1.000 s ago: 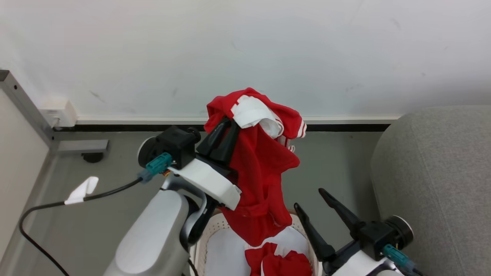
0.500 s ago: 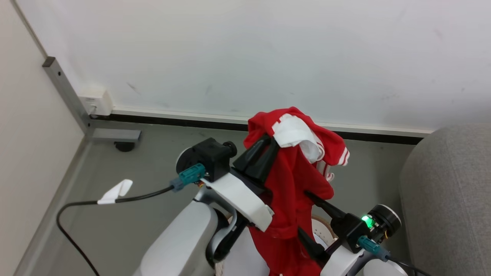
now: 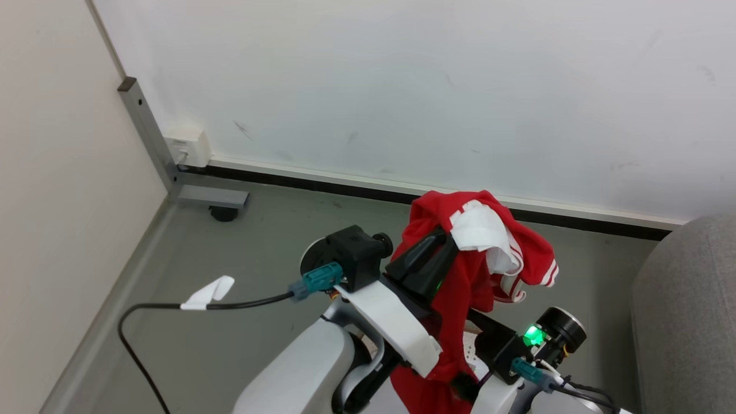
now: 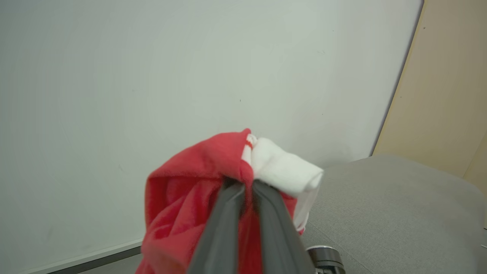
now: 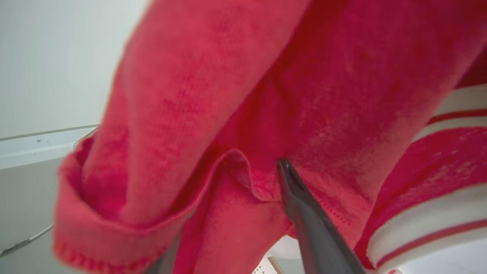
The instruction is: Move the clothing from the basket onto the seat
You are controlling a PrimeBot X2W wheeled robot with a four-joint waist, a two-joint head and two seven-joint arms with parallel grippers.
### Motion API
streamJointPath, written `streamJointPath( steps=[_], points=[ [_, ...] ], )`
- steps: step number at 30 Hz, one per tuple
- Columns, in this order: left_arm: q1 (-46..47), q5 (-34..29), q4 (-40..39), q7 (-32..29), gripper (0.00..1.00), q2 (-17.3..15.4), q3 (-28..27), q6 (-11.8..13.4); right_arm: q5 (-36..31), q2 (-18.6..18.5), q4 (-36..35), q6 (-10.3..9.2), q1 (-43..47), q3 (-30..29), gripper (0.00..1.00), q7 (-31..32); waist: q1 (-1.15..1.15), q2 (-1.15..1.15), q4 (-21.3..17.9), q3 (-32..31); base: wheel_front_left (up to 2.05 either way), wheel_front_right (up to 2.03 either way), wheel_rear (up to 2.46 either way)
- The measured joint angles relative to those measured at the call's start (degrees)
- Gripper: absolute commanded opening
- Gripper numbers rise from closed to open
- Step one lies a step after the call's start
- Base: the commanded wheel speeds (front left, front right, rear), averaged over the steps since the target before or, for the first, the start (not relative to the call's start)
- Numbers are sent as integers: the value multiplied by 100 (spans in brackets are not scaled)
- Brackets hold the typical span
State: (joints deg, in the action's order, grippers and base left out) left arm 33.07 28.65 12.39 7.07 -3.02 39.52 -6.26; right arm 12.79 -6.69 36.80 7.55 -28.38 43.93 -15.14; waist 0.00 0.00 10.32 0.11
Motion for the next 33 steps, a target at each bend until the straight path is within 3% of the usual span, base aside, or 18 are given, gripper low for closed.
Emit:
streamJointPath(
  steps=[5, 12, 14, 16, 33],
  points=[
    [2, 45, -13, -19, 0, 5, 110, 26, -3, 68, 229, 0, -216, 201, 100, 0, 0, 0, 71, -8, 0, 0, 0],
    [40, 136, -32, -25, 0, 11, 200, 63, 62, 156, 415, 0, -405, -4, 100, 0, 0, 0, 152, -7, 0, 0, 0],
    [40, 152, -21, -19, 0, 11, 203, 79, 81, 187, 372, 0, -411, -77, 44, 0, 0, 0, 159, 0, 0, 0, 0],
    [40, 156, 5, 0, 0, 11, 201, 101, 81, 203, 348, 0, -410, -112, 0, 0, 0, 0, 152, 10, 0, 0, 0],
    [54, 196, 241, 112, 0, -114, 118, 207, 509, 188, -548, 0, 66, -780, 0, 0, 0, 0, -143, 40, 0, 0, 0]
  ],
)
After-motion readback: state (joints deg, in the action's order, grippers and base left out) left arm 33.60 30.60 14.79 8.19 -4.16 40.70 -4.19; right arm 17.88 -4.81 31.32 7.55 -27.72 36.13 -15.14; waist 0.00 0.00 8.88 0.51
